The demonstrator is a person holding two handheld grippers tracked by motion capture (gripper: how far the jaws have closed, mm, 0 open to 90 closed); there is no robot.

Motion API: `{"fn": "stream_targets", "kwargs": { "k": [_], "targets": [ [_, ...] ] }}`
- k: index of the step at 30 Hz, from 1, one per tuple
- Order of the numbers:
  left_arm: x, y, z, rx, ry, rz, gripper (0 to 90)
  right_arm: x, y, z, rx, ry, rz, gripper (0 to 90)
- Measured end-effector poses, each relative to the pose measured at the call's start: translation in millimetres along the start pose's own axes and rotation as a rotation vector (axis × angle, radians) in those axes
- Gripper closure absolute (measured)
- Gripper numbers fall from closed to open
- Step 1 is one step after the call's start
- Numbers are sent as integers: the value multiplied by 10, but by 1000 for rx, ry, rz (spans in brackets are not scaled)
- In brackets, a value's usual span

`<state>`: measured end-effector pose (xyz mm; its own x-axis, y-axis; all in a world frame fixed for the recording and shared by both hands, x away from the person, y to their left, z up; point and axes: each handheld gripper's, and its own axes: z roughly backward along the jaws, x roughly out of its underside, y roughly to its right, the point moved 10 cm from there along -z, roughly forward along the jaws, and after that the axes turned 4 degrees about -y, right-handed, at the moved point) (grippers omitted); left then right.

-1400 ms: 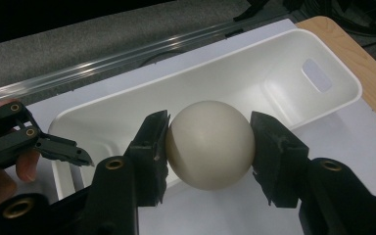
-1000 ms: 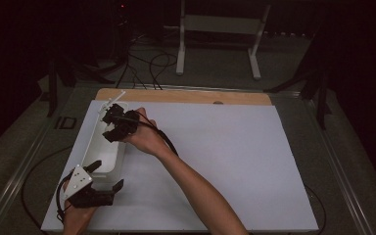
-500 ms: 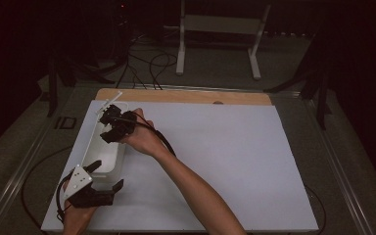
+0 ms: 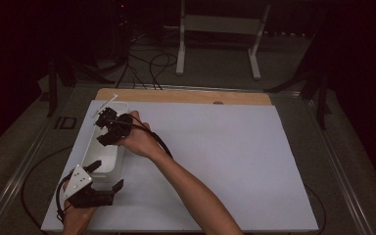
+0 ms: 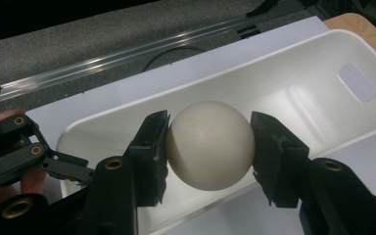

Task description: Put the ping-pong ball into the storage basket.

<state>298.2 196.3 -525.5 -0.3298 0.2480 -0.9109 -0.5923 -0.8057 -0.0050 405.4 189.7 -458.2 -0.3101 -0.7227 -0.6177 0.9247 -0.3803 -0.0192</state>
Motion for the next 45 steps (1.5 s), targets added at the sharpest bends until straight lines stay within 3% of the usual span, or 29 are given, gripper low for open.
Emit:
{"fn": "stream_targets", "kwargs": {
  "k": [4,6,7,9,28,45],
  "targets": [
    [1,-1,1,-1,-1,-1,9,-3,-11,-14,-5,-3,-6,497],
    [1,-1,2,0,-2,-2,9,-4,-48,-36,-48,-4,-27,247],
    [2,-1,3,0,-1,-2,9,0,-43,-48,-36,-7,-25,168],
    [1,-1,3,0,-1,-1,9,14,-33,-60,-26,-12,-30,119],
    [1,-1,2,-2,-1,-1,9,110,24,37,-15,-19,-30,106],
    [1,-1,-4,-1,-2,0,9,328,163,334,19,-18,-40,102]
  ]
}}
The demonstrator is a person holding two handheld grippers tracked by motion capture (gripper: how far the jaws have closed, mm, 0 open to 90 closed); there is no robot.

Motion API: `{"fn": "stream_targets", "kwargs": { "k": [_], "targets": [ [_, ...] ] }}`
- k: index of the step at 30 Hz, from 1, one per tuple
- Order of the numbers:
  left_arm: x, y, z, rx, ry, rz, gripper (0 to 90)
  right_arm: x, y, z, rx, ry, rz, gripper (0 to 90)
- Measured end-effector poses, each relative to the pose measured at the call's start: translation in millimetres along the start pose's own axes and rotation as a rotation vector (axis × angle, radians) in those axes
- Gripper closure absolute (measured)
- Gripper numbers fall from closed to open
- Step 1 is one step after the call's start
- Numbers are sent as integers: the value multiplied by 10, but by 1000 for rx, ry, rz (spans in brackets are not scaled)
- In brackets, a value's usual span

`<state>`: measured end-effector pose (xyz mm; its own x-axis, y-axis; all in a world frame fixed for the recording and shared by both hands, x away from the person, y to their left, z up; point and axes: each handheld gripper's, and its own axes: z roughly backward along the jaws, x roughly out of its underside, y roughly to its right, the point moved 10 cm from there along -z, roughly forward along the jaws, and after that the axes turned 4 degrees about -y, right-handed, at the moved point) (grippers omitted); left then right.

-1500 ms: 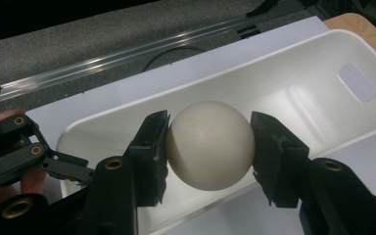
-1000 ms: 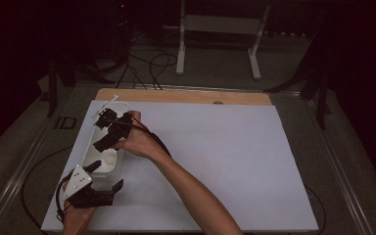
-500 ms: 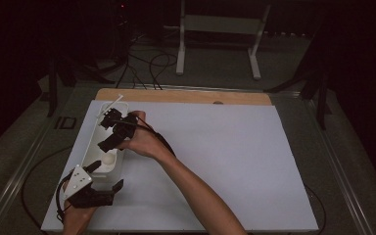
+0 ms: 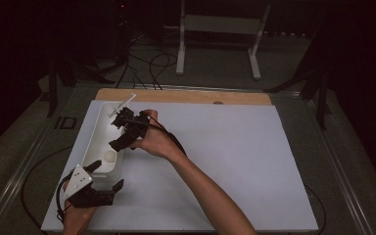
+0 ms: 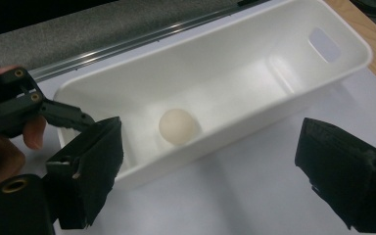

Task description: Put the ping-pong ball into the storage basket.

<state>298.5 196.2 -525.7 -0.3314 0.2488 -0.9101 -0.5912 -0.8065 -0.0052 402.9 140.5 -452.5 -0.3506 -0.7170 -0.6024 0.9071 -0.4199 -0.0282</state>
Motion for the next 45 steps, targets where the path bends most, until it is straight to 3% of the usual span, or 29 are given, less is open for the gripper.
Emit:
{"fn": "stream_targets", "kwargs": {
  "k": [9,14,25,35,45],
  "targets": [
    [-1,0,-8,0,0,-1,9,176,99,158,14,23,-22,102],
    [0,0,-8,0,-1,0,9,303,193,281,38,30,-30,103],
    [1,-1,-11,-2,-3,0,9,704,430,599,111,49,-97,104],
    [-1,0,-13,-2,-2,3,9,1321,637,978,142,114,-215,103],
    [-5,4,-9,-1,-1,8,9,1913,700,1275,165,181,-287,103]
  ]
}}
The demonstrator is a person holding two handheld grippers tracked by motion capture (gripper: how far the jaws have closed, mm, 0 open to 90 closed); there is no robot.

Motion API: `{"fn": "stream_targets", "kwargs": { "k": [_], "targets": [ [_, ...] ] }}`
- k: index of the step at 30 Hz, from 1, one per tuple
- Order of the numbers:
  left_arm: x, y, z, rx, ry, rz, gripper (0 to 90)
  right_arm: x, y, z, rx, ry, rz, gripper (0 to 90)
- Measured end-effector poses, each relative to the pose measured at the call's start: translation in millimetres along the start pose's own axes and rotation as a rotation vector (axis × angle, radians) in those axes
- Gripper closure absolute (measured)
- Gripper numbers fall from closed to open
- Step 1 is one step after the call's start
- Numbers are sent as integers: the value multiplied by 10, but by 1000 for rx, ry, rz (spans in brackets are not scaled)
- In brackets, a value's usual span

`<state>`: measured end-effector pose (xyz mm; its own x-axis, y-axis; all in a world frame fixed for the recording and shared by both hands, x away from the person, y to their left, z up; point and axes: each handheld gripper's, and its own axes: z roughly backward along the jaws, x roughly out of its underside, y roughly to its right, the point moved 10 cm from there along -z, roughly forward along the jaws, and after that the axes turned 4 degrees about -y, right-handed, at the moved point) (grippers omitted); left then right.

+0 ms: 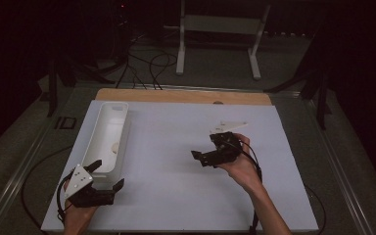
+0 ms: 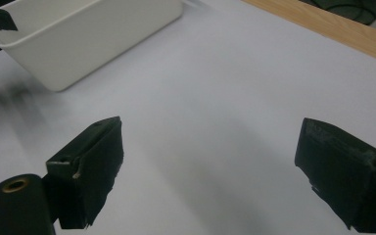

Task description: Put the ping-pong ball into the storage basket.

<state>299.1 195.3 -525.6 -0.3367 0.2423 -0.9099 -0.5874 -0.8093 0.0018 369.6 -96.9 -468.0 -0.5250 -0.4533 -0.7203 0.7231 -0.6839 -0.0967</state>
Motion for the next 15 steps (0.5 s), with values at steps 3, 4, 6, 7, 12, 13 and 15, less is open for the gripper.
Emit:
{"fn": "stream_targets", "kwargs": {
  "k": [3,4,6,7,12,13,15],
  "targets": [
    [-1,6,3,1,0,0,9,145,78,108,13,23,-26,103],
    [0,5,5,1,-2,-3,9,184,100,137,14,31,-33,103],
    [-3,6,9,1,1,0,9,263,142,189,20,43,-44,103],
    [-4,4,11,0,2,1,9,304,157,209,21,46,-50,103],
    [-14,-14,29,-5,10,10,9,487,240,314,32,91,-68,102],
    [-19,-16,34,-5,14,14,9,525,249,332,30,98,-75,102],
    [-27,-21,44,-6,19,15,9,596,275,374,41,118,-81,102]
  ]
}}
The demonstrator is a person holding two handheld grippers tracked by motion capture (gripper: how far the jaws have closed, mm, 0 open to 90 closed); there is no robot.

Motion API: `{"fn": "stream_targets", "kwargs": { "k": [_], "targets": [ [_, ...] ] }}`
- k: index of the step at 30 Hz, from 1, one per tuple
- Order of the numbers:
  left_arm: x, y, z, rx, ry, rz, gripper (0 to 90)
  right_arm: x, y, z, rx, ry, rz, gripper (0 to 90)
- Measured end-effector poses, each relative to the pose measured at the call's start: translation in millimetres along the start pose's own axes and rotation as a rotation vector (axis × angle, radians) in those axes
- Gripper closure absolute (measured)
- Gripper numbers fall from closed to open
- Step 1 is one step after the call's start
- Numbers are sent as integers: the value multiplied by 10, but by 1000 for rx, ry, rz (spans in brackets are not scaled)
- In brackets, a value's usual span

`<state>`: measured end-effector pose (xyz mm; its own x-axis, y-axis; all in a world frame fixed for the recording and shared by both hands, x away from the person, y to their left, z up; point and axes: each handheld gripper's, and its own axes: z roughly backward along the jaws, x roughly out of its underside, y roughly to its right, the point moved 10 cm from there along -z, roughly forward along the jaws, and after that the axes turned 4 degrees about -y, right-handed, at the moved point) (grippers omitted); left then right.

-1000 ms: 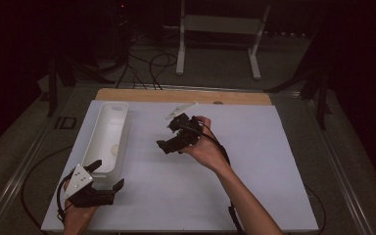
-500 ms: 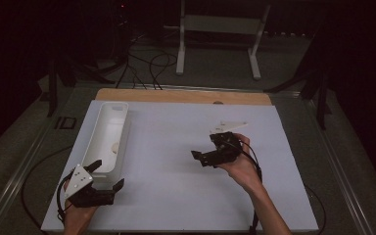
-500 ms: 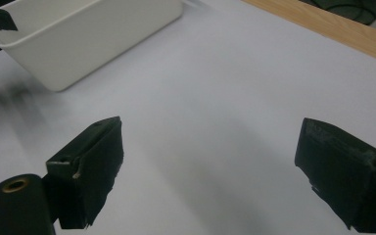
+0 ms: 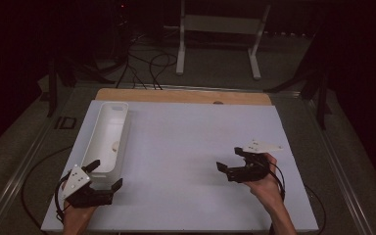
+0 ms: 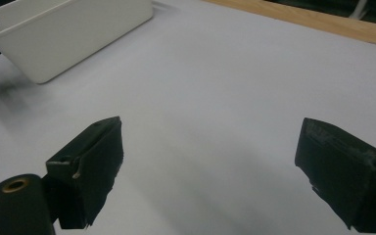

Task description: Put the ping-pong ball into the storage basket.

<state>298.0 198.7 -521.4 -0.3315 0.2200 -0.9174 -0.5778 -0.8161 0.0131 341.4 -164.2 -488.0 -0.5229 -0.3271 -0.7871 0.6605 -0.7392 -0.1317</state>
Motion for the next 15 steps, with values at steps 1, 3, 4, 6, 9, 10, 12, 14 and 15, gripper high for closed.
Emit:
{"fn": "stream_targets", "kwargs": {
  "k": [1,3,4,6,9,10,12,14,15],
  "targets": [
    [-4,-3,3,-2,3,1,9,35,13,27,4,10,-4,102],
    [-8,-4,5,0,6,3,9,107,49,82,24,37,-1,104],
    [-14,-9,10,-2,9,5,9,154,67,113,31,53,-3,105],
    [-21,-12,16,-1,13,8,9,215,99,150,50,67,6,105],
    [-32,-20,21,1,22,19,9,263,138,252,71,123,10,107],
    [-34,-26,24,4,22,23,9,270,145,288,77,146,11,107],
    [-49,-38,29,9,34,37,9,278,166,356,94,195,20,106],
    [-55,-43,35,10,39,45,9,298,180,409,100,230,18,106],
    [-57,-45,37,10,41,46,9,308,184,431,104,250,17,106]
  ]
}}
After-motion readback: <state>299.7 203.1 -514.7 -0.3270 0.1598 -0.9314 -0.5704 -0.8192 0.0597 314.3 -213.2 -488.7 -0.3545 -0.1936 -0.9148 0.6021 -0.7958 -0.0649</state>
